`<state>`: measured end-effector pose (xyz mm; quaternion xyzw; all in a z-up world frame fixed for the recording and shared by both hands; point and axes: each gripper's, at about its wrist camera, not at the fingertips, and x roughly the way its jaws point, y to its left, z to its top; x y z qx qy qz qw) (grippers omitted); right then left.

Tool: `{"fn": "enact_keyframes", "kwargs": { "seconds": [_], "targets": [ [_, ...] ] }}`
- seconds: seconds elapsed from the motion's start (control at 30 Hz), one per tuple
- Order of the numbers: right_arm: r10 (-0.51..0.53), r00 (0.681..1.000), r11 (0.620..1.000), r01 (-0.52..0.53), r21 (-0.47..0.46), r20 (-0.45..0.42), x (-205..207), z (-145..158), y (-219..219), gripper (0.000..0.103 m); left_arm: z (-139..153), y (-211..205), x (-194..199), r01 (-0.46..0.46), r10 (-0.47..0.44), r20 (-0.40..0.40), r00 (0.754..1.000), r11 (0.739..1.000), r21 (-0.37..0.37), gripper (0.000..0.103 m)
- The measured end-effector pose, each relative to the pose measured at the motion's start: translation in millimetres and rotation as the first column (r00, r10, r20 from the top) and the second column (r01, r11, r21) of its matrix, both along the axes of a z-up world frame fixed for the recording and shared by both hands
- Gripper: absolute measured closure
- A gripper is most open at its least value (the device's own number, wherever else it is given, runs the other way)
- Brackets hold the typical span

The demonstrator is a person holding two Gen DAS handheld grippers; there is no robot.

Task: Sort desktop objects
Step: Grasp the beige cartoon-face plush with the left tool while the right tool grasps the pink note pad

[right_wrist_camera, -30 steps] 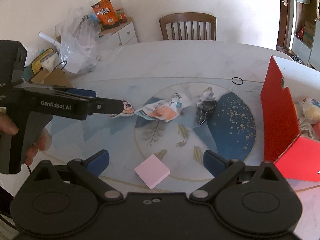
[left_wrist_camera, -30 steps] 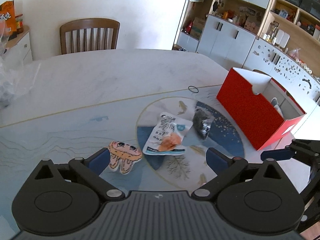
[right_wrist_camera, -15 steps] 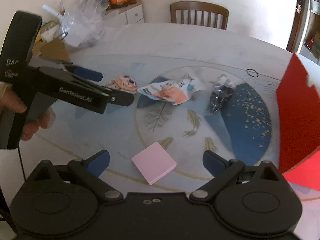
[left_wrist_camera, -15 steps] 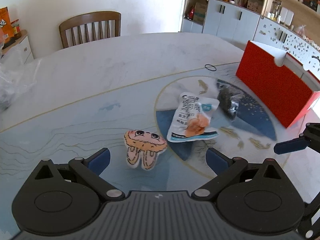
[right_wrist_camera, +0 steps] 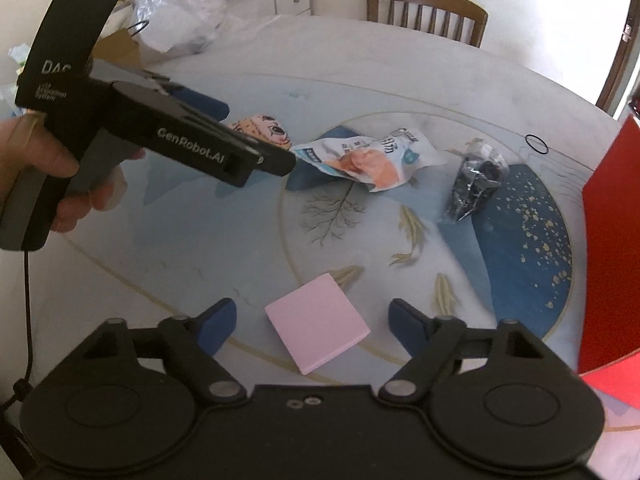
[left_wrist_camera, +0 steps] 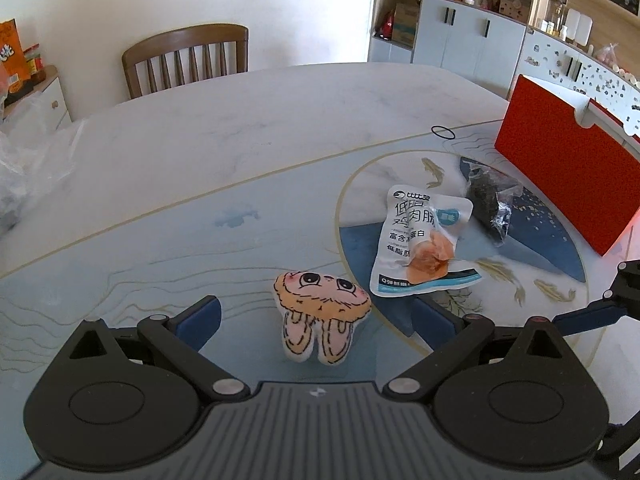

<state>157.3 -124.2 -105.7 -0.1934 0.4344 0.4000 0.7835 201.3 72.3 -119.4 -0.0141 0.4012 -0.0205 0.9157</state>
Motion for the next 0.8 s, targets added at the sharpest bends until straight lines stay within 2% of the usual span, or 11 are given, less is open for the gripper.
{"fn": "enact_keyframes", "kwargs": {
  "seconds": [0.13, 0.3, 0.47, 0.57, 0.8],
  "targets": [
    [0.011, 1.0, 1.0, -0.011, -0.013, 0.018, -0.2, 0.3, 1.1, 0.028, -1.0, 0.5, 1.1, 0.008, -0.008, -0.001, 1.0, 1.0, -0.005, 0.007],
    [0.021, 0.999, 1.0, -0.021, -0.015, 0.023, 0.4, 1.3, 1.8, 0.036, -0.4, -2.8, 1.6, 0.031, -0.032, 0.009, 0.999, 0.999, 0.012, 0.02],
    [0.023, 0.999, 1.0, -0.022, -0.014, 0.028, -0.6, 1.5, 2.2, 0.043, -1.4, -4.0, 2.0, 0.036, -0.036, 0.001, 0.999, 0.999, 0.016, 0.043],
    [0.023, 0.999, 1.0, -0.022, -0.013, 0.027, -0.3, 2.6, 2.0, 0.051, -1.0, -4.6, 1.5, 0.026, -0.026, 0.003, 1.0, 0.999, 0.029, 0.049],
    [0.014, 1.0, 1.0, -0.014, -0.01, 0.023, 0.1, 5.0, -0.3, 0.052, 0.4, -5.4, -3.3, 0.012, -0.012, -0.004, 1.0, 0.999, 0.03, 0.052]
  ]
}}
